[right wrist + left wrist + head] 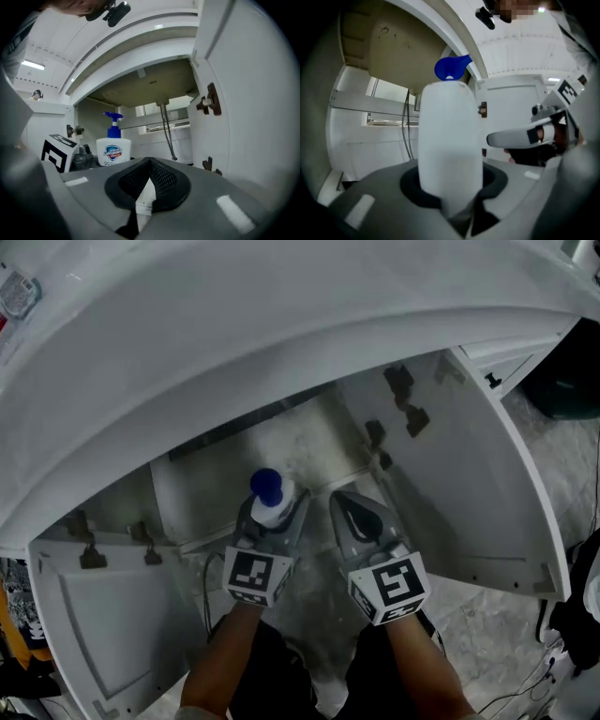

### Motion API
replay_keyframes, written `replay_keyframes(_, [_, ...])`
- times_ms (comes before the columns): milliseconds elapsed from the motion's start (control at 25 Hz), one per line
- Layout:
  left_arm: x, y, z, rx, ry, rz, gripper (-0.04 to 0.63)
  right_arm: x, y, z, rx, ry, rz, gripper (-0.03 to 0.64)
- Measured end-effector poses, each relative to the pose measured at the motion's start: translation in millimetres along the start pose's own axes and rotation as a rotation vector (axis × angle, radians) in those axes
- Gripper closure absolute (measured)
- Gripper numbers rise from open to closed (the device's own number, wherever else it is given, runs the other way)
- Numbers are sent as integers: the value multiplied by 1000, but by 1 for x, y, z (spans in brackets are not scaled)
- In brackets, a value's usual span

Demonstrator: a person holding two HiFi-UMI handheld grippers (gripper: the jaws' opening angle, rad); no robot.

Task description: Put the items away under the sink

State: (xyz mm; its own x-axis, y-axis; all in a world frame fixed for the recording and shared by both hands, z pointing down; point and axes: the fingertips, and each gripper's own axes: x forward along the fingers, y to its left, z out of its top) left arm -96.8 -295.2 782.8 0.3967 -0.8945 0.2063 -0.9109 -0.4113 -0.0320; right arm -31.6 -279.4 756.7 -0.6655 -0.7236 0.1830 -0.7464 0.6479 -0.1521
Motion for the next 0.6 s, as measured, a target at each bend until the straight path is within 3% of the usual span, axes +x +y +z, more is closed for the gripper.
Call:
replay_keyframes(240, [70, 4, -28, -44, -63, -100, 433, 10, -15, -24, 32, -62, -38, 617])
replay_keyframes(480, [122, 10, -46, -120, -82, -69, 431, -10, -34, -21, 32, -64, -117, 617])
replay_keyframes(600, [141, 7, -44, -122, -83, -98, 431, -11, -36, -22, -17, -60, -134, 617])
